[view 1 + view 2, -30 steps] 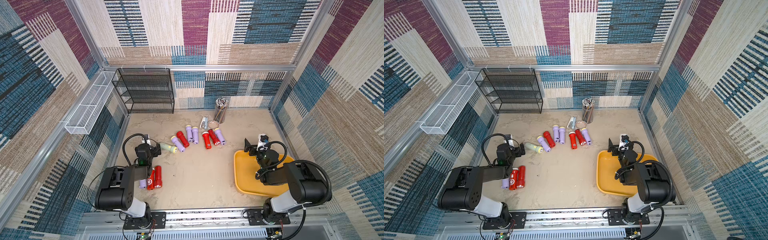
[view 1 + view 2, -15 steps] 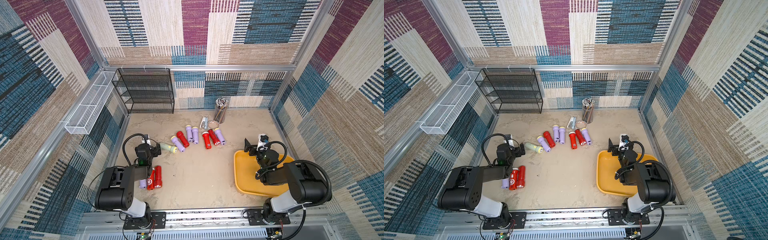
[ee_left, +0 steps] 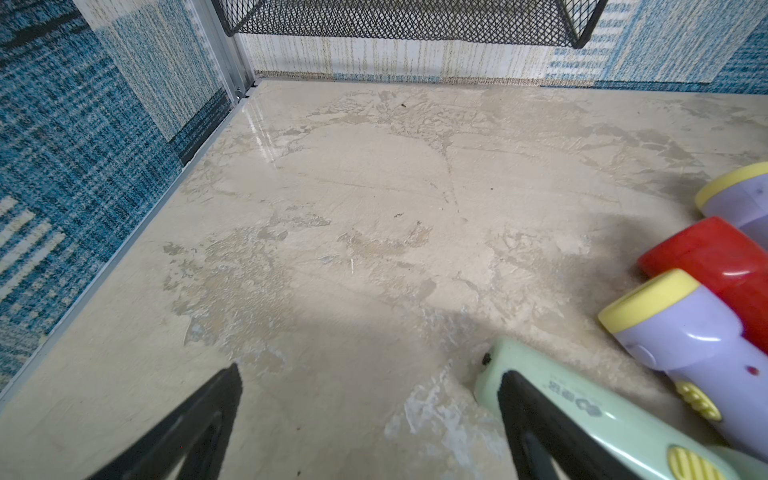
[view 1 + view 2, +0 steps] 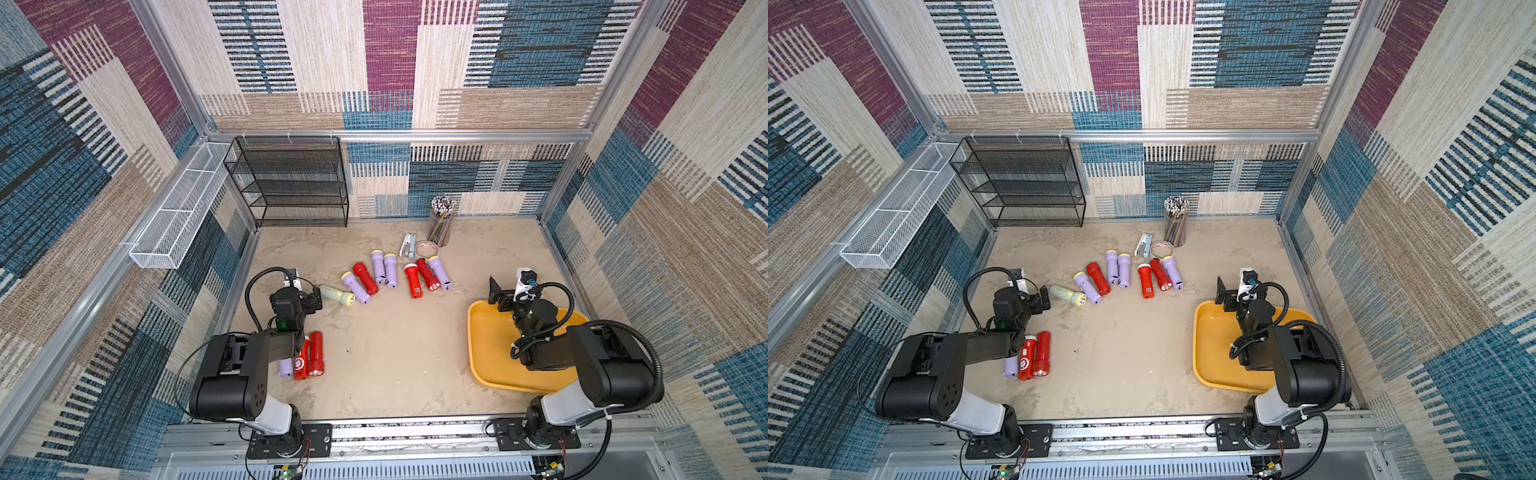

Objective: Put the flashlights into the storage boxes
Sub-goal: Move the storage box to the center of the board.

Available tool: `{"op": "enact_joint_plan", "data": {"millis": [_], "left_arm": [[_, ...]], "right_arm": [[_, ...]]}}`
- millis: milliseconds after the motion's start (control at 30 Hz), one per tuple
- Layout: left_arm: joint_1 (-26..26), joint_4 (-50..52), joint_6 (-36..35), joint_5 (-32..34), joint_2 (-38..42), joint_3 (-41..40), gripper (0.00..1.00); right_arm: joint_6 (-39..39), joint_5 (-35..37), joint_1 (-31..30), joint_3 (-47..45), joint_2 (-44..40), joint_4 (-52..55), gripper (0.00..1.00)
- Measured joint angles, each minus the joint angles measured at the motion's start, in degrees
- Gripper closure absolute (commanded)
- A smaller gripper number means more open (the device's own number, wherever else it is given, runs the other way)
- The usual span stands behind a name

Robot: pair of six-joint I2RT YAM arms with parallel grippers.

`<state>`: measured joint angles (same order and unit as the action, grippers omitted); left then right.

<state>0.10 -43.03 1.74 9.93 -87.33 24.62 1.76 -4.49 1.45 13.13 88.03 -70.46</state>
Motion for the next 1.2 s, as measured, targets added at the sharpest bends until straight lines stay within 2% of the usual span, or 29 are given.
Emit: {"op": "enact_joint_plan", "data": {"millis": [133,233,333,433,500,533,600,733,833,967,1067,1200], "left_arm": [[0.07,0.0,0.0,-0.09,-0.04,0.17,0.01],[0.11,0.02,0.0,-0.22,-0.02,0.17,0.01],[0.13,0.04,-0.02,-0.28,0.11,0.2,0.06],[-0.17,6.01,-0.31,-1.53,3.19,2.78,0.09],[-0.55,8.5,-0.61,-2.8,6.56,4.52,0.1],[-0.96,9.2,-1.11,-2.8,8.44,4.83,0.06],[-2.4,11.19,-2.03,-2.82,11.69,4.59,0.01],[-5.64,15.15,-2.08,-5.51,17.77,4.66,0.01],[-7.82,18.73,-1.14,-6.36,18.64,7.93,0.01],[-11.82,25.55,1.03,-10.71,17.33,14.01,0.01],[-14.12,31.65,3.37,-13.53,16.15,18.62,0.01],[-17.35,37.94,6.64,-15.91,17.03,20.61,0.01]], "right_arm": [[0.02,0.74,-0.72,0.87,-1.88,3.1,0.0],[-2.56,6.14,-2.29,12.55,-5.09,18.58,0.0],[-7.06,10.93,-2.71,25.16,-4.76,32.28,0.0],[-11.19,13.53,-4.44,29.77,-4.72,45.31,0.0],[-13.86,13.42,-5.29,30.29,-5.92,53.18,0.01],[-15.19,13.18,-5.46,30.23,-6.95,56.72,0.02],[-17.64,12.04,-5.86,29.2,-9.66,61.35,0.02],[-21.27,8.24,-8.85,25.68,-16.76,69.07,0.05],[-23.87,6.36,-9.49,24.0,-21.4,72.72,0.11],[-27.04,3.34,-11.41,23.21,-25.09,76.39,0.18],[-29.18,1.99,-13.2,22.56,-25.16,78.2,0.23],[-31.95,1.25,-18.23,21.73,-22.6,80.21,0.24]]}}
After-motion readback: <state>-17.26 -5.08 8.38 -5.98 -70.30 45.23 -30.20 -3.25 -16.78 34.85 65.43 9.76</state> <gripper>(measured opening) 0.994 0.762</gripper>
